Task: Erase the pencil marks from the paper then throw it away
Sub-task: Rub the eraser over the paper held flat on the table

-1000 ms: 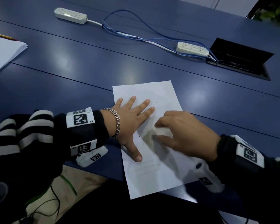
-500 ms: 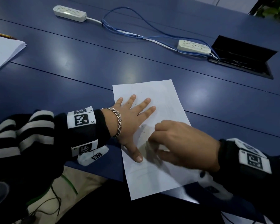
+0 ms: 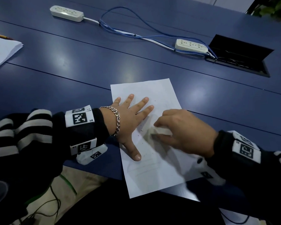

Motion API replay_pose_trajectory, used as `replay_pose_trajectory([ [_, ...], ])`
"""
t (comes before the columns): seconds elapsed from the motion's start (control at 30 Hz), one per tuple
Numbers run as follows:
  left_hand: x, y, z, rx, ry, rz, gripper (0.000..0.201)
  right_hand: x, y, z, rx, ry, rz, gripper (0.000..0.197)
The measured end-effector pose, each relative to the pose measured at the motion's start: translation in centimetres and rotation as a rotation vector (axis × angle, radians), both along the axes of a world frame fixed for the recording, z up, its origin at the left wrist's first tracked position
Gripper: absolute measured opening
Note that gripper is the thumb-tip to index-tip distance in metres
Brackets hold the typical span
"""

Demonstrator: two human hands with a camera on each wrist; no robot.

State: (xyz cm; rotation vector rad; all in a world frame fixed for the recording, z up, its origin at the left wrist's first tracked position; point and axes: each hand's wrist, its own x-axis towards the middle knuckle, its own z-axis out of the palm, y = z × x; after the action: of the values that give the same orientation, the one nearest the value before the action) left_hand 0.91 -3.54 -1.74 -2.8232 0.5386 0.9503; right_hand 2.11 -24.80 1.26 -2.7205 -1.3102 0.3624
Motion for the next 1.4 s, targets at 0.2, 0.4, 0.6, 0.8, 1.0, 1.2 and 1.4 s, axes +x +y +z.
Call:
replay_pose_trajectory([
  [0.2, 0.0, 0.0, 0.1, 0.000, 0.006, 0.008, 0.169, -3.0, 0.0, 0.1, -0.050, 0.059, 0.128, 0.023],
  [0.4, 0.1, -0.1, 0.1, 0.005, 0.005, 0.012, 0.169, -3.1, -0.1, -0.1, 0.010, 0.015, 0.127, 0.020],
  [0.6, 0.1, -0.1, 0.0, 0.008, 0.016, 0.013, 0.168, -0.5, -0.3, -0.1, 0.010, -0.025, -0.028, 0.033],
  [0.8, 0.0, 0.0, 0.3, 0.003, 0.027, 0.009, 0.168, -3.0, -1.3, 0.7, -0.035, 0.065, 0.084, 0.020],
  [1.0, -0.1, -0.2, 0.9, -0.039, -0.069, -0.041, 0.155, -0.5, -4.5, 0.2, -0.025, 0.000, -0.154, 0.027],
  [1.2, 0.8, -0.2, -0.1, -0.099, -0.054, -0.039, 0.157, -0.5, -3.7, 0.3, -0.043, 0.016, -0.139, 0.029],
  [1.4, 1.0, -0.5, 0.0, -0.079, -0.040, -0.031, 0.160, -0.1, -0.5, -0.4, -0.027, 0.013, -0.016, 0.030],
])
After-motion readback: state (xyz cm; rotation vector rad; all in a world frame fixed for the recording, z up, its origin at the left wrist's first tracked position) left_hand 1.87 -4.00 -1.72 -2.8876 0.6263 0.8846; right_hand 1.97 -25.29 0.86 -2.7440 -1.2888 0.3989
